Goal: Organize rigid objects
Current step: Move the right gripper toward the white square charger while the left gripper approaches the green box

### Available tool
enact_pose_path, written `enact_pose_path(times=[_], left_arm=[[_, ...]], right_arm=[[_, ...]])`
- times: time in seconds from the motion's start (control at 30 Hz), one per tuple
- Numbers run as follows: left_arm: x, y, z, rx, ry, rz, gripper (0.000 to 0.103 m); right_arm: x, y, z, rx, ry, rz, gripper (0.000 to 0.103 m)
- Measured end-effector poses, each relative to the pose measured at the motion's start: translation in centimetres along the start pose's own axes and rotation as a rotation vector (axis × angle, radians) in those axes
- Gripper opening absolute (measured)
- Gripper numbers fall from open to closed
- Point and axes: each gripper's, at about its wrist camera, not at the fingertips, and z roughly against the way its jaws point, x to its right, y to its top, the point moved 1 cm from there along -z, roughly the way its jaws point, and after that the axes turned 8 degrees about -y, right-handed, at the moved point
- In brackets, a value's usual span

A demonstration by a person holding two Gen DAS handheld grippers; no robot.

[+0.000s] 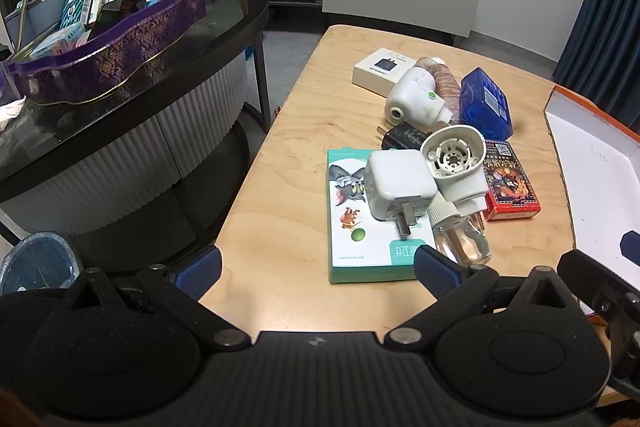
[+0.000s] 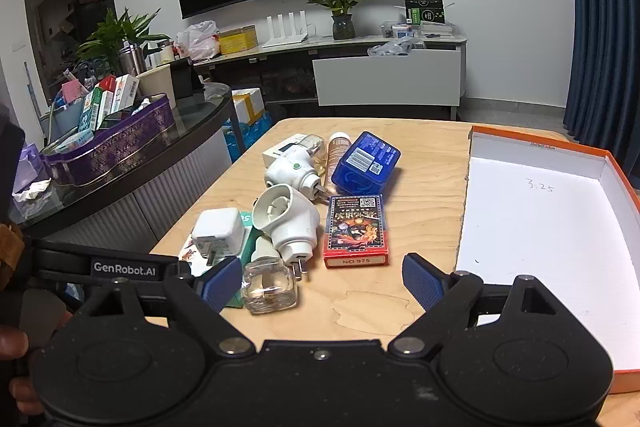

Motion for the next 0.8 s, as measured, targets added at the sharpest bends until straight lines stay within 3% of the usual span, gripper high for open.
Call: enact_pose_path(times=[0.8], left_arm=[[-0.39,0.02,0.3,0.003,0.001,0.012,0.103]], right_arm=[[-0.41,-0.24,0.08,-0.016,0.013,0.009,0.102]])
